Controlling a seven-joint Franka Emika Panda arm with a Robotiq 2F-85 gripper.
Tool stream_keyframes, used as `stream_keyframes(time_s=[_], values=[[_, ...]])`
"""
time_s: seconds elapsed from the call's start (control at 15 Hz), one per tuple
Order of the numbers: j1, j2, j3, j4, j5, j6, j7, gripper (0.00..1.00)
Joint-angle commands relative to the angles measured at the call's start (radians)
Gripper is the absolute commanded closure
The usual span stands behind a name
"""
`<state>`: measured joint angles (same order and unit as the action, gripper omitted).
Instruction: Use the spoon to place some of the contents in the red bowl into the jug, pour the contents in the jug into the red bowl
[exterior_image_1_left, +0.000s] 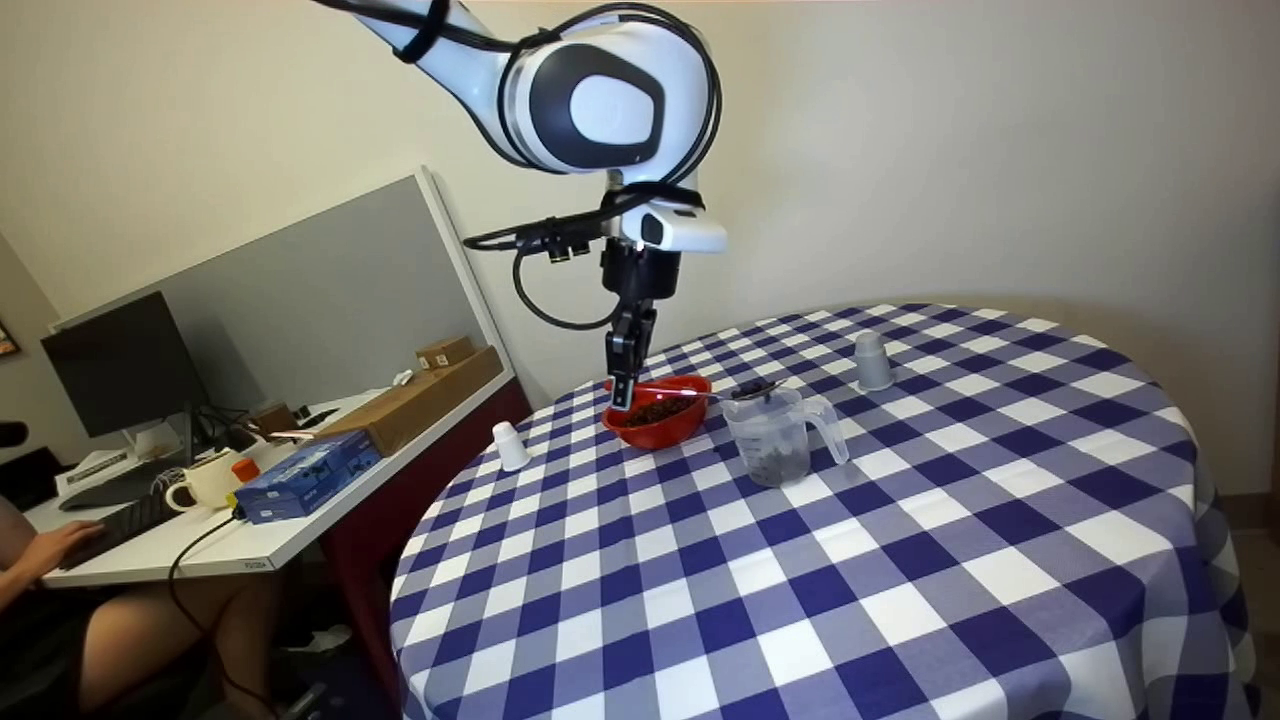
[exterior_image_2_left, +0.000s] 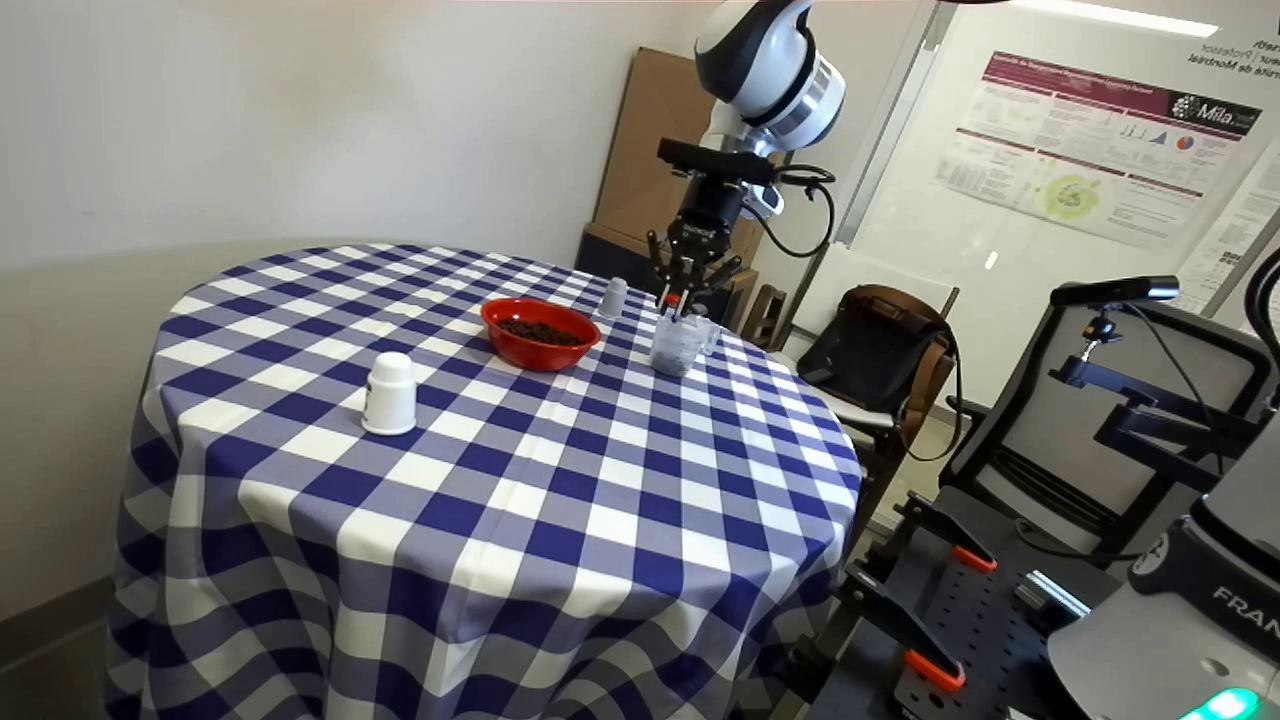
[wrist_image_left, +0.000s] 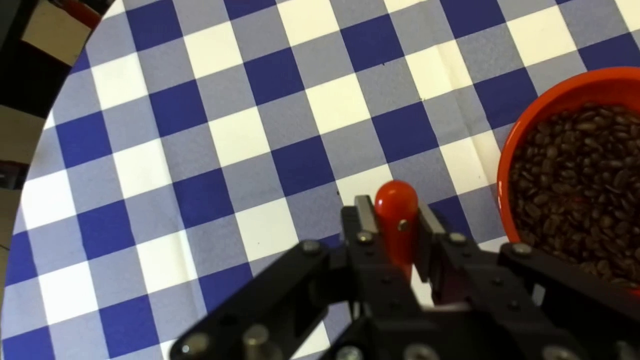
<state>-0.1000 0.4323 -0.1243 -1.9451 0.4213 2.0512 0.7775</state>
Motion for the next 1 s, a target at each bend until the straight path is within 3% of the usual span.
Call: stream_keyframes(time_s=[0.0, 0.93], values=[[0.018, 0.018, -0.011, 0.045, -0.051, -0.047, 0.048, 0.91], [0.054, 0.048, -0.021, 0.095, -0.238, -0.164, 0.152, 0.91]])
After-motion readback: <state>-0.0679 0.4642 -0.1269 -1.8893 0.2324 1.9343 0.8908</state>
